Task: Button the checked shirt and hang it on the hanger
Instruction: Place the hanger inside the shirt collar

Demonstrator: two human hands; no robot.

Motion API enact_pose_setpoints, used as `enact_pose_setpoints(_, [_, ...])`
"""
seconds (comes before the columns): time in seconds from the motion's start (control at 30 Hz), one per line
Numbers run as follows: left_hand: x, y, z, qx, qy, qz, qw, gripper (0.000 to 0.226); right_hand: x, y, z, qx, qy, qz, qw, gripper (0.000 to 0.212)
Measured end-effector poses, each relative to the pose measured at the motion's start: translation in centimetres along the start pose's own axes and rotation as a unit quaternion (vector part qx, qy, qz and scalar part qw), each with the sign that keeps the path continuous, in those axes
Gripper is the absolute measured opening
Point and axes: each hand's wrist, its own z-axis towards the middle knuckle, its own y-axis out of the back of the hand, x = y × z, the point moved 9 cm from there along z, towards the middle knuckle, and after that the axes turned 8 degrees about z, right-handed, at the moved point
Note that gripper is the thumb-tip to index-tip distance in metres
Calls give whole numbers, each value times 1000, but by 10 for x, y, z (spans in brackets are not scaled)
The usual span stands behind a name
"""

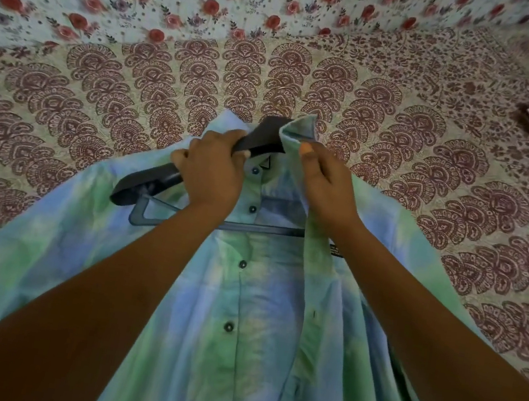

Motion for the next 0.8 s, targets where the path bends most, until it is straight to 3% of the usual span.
enact_pose_setpoints(0.1, [-2, 1, 2, -10, -31, -38, 999, 31, 6, 12, -2, -61, 44, -66, 995, 28])
enact_pose_setpoints(0.17, [-8, 6, 2, -29, -48, -46, 997, 31, 19, 12, -2, -95, 106, -170, 975, 46])
enact_pose_setpoints(0.3, [-8, 5, 4, -31, -73, -74, 994, 31, 10, -4, 13, -22, 57, -340, 939, 81])
enact_pose_setpoints(0.37, [-5, 2, 2, -20, -83, -93, 992, 31, 5, -1, 20, -13, 44, -371, 927, 77])
enact_pose_setpoints(0.47, [-6, 13, -13, -43, -105, -109, 987, 29, -1, 7, 29, -13, 53, -400, 915, 55])
enact_pose_setpoints(0.6, [7, 33, -56, -105, -130, -172, 971, 28, -19, 27, 37, -21, 46, -376, 925, 46])
enact_pose_setpoints(0.67, [22, 22, -84, -79, -117, -205, 968, 22, -24, 34, 39, -12, 36, -334, 942, 48])
enact_pose_setpoints(0.8, [44, -13, -108, -21, -75, -145, 986, 25, -25, 41, 45, -1, 21, -277, 961, 50])
